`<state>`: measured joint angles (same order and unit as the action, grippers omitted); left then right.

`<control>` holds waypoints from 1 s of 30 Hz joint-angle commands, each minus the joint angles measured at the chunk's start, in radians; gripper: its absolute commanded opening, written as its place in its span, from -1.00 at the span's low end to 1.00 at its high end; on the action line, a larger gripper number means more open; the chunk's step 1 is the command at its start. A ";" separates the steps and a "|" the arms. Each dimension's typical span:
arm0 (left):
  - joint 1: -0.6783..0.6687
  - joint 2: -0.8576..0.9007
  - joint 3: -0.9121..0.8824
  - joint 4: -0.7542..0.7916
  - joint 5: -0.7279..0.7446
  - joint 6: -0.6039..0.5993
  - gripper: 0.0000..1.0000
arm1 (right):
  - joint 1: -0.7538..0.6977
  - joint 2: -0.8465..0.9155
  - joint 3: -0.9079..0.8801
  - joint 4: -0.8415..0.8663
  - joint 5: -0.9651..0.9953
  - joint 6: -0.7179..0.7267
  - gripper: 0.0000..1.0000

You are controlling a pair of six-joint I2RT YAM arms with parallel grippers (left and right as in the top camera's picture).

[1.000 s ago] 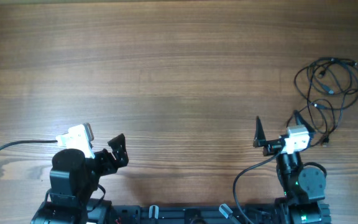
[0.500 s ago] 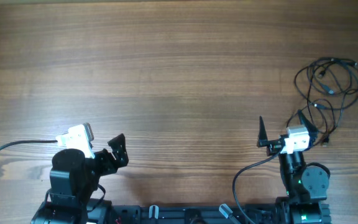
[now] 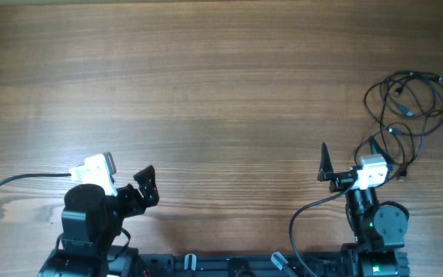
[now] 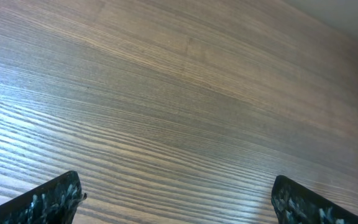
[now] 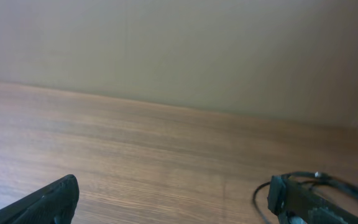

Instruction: Untangle cables

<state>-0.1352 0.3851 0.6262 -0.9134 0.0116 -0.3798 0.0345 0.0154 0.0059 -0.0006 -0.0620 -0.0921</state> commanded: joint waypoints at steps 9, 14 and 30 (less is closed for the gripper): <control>0.002 -0.006 -0.007 0.002 -0.015 -0.006 1.00 | -0.006 -0.012 -0.001 0.010 0.072 0.097 1.00; 0.002 -0.006 -0.007 0.002 -0.015 -0.005 1.00 | -0.006 -0.012 -0.001 0.010 0.088 0.092 1.00; 0.002 -0.006 -0.007 0.002 -0.015 -0.005 1.00 | -0.006 -0.012 -0.001 0.010 0.077 0.042 1.00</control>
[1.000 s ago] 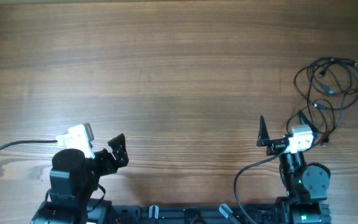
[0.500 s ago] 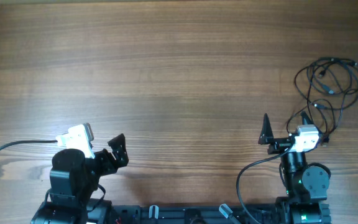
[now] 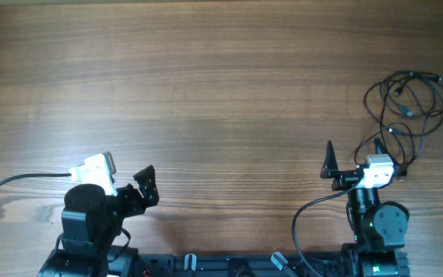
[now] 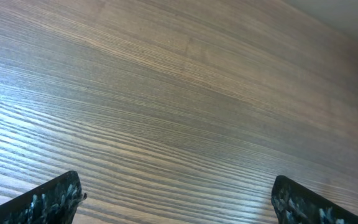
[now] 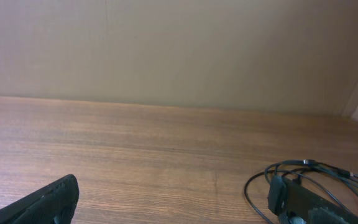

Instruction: Untangle cables

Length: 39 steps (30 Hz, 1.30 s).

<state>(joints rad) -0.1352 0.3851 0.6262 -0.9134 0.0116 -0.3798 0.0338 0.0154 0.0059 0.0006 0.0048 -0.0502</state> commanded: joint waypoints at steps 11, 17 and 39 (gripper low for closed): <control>0.002 -0.006 -0.007 0.002 -0.015 -0.005 1.00 | -0.005 -0.012 -0.001 0.009 0.010 0.000 1.00; 0.002 -0.006 -0.007 0.002 -0.015 -0.006 1.00 | -0.005 -0.012 -0.001 0.009 0.010 0.000 1.00; 0.031 -0.119 -0.093 0.031 -0.024 0.029 1.00 | -0.005 -0.012 -0.001 0.008 0.010 0.000 1.00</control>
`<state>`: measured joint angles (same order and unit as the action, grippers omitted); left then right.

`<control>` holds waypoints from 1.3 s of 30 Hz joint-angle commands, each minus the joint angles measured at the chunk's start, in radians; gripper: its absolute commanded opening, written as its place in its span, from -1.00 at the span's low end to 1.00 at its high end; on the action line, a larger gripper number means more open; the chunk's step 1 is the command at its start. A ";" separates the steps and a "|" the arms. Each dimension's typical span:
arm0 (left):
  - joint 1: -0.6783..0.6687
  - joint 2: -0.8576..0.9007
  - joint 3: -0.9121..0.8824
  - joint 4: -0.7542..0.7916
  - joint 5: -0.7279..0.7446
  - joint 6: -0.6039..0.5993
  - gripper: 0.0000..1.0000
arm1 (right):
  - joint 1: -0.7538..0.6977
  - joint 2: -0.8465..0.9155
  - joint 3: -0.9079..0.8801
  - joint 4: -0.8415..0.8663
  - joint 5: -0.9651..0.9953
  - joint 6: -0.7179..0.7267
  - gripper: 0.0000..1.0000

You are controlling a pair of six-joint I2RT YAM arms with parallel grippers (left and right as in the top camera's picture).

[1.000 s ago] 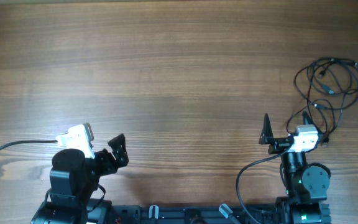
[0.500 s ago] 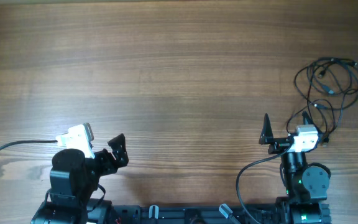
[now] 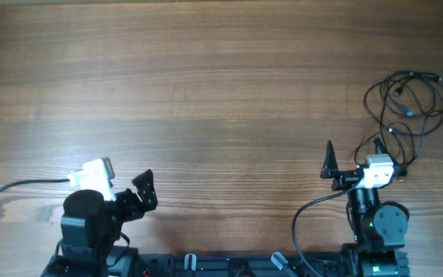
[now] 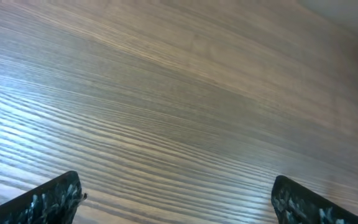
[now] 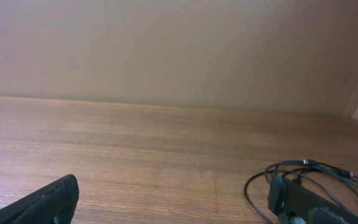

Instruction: Untangle cables

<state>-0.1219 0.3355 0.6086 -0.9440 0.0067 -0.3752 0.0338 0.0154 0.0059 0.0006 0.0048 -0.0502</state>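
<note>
A tangle of thin black cables (image 3: 406,104) lies in loose loops near the table's right edge. Its near loops also show at the lower right of the right wrist view as cables (image 5: 288,163). My right gripper (image 5: 173,202) is open and empty, low over the wood. Its right finger sits just in front of the nearest loop, and whether it touches I cannot tell. From above, its fingers (image 3: 328,160) point away from the base. My left gripper (image 4: 176,199) is open over bare wood at the front left, far from the cables.
The wooden table (image 3: 206,92) spreads wide to the far side. A beige wall (image 5: 166,50) rises behind its far edge. Both arm bases stand at the front edge, each trailing its own dark lead (image 3: 6,186).
My left arm has drawn back slightly toward its base, and its wrist view has shifted a little over the wood. The right arm and the cables have not moved.
At first my right gripper faced a bit left, with only the edge of the tangle in its view. Then it had turned right, showing the loops more fully. It has held there, and the left arm has pulled back slightly.
</note>
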 commanded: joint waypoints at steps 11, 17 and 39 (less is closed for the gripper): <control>0.031 -0.332 -0.441 0.629 -0.014 0.028 1.00 | -0.005 -0.012 -0.001 0.008 0.010 0.000 1.00; 0.066 -0.332 -0.557 0.940 -0.015 0.032 1.00 | -0.005 -0.012 -0.001 0.008 0.010 0.000 1.00; 0.070 -0.332 -0.603 0.869 0.060 0.181 1.00 | -0.005 -0.008 -0.001 0.008 0.010 0.000 1.00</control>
